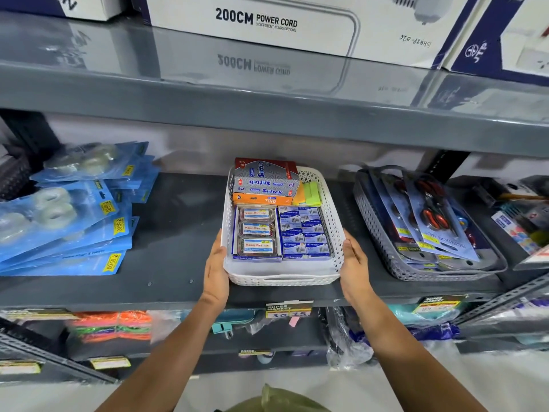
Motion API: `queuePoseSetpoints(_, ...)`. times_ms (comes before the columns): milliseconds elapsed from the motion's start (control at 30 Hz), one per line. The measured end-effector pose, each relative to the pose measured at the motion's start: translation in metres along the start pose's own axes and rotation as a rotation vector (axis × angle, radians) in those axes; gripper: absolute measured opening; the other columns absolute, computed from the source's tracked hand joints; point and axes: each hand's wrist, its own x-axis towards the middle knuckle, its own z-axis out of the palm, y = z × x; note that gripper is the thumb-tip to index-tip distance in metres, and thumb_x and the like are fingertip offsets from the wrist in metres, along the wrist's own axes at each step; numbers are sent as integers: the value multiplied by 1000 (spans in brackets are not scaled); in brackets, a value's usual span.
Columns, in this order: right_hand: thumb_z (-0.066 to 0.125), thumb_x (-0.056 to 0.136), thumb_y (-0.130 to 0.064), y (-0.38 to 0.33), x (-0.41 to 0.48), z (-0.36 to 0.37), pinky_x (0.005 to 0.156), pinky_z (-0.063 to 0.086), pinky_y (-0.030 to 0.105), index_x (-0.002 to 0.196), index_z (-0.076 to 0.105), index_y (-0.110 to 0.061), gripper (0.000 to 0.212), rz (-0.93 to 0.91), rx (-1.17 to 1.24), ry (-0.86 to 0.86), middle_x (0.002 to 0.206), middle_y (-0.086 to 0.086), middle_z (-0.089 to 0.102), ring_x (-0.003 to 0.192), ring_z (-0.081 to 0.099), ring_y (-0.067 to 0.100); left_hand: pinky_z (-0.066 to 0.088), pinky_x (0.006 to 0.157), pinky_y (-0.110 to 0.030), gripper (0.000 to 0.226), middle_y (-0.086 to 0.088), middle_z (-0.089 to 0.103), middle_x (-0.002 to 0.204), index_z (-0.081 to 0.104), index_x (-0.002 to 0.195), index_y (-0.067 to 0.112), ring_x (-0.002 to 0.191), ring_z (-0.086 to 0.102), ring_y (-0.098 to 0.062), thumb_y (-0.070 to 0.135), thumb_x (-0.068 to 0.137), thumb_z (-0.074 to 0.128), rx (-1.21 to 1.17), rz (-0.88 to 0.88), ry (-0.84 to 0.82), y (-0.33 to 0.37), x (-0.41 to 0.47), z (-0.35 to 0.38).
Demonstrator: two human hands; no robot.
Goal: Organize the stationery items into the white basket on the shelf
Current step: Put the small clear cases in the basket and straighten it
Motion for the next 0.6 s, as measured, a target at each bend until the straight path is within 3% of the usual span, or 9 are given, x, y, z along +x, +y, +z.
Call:
queuePoseSetpoints(133,35,102,-14,0,-1,-1,69,50,6,132,54,-10,36,15,1,-13,120,5,64,89,67,-5,54,72,-15,34,16,66,109,49,126,33,97,66,-1,22,104,26,46,11,-12,-3,1,-3)
queuePoseSetpoints(233,36,102,-15,-1,-1,-1,65,49,5,132,55,-12,35,34,17,-8,116,2,64,82,67,-11,52,78,-14,36,13,63,117,44,134,31,104,63,-1,30,104,25,88,29,-46,-4,-1,-4)
queuePoseSetpoints(400,36,102,-16,-3,-4,-1,66,48,2,131,55,-15,35,50,37,0,116,-1,63,85,64,-12,47,82,-7,62,3,60,123,41,142,17,107,60,4,51,90,31,184,60,-67,-4,-10,-6)
queuePoseSetpoints(500,36,102,-17,-3,-4,0,70,47,3,132,54,-15,35,54,46,2,118,-2,63,93,63,-6,44,91,-9,57,7,61,120,46,138,20,108,58,3,52,94,29,247,41,-49,-3,-13,-8)
queuePoseSetpoints(600,37,102,-17,-3,-3,0,81,47,11,133,54,-15,35,62,54,2,124,1,62,107,60,11,43,82,-2,49,10,61,116,48,135,23,103,58,8,49,98,27,298,17,-29,-4,-14,-8)
